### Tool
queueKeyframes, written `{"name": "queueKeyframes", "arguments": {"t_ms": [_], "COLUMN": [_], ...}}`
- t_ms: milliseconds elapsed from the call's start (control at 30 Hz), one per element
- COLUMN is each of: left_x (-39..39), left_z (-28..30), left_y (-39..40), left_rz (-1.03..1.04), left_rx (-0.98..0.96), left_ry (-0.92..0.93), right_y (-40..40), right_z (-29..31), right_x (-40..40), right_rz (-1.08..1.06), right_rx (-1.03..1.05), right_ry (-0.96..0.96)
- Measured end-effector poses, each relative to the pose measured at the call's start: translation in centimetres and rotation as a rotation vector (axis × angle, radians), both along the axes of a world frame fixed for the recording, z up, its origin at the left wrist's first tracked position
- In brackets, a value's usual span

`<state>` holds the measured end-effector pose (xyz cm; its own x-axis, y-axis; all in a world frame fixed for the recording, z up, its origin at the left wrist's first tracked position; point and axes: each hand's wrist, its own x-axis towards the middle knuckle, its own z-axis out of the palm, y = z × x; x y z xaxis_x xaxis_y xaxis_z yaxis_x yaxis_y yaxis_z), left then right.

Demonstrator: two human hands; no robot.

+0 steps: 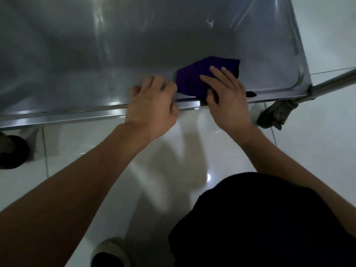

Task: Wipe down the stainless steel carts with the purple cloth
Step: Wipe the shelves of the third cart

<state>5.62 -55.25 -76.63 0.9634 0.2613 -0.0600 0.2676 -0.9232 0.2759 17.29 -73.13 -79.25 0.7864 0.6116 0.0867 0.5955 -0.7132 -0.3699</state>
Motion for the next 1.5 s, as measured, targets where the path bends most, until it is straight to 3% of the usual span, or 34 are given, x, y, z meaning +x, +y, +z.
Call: {"name": "queueKeyframes", "arguments": {"t_ms": [500,867,1033,1167,1500], "left_x": [6.5,5.5,4.1,1.8,-2.5], "left_z": [-0.5,-1.3,-0.5,-0.2,-0.9], "left_y": [-7.4,-5.9,-2.3,1.7,4.4], "left_rz": [-0.107,-0.117,-0.009,0.104,0.107], "left_rx": [0.041,0.011,-0.02,0.021,0.064], "left_ry": [0.082,0.069,-0.004,0.062,0.122], "right_y": [-11.7,-9.9,-5.7,0.0,10.7], "right_z": [1.2,0.2,0.2,-0.1,-0.8], "right_x": [9.0,9.8,7.9,5.5,1.0], "right_rz": [-0.347,-0.401,-0.264,-0.126,0.208], "right_rx": [-0.086,-0.155,-0.183,-0.186,-0.197], "right_ry": [0.044,0.017,0.002,0.002,-0.016]}}
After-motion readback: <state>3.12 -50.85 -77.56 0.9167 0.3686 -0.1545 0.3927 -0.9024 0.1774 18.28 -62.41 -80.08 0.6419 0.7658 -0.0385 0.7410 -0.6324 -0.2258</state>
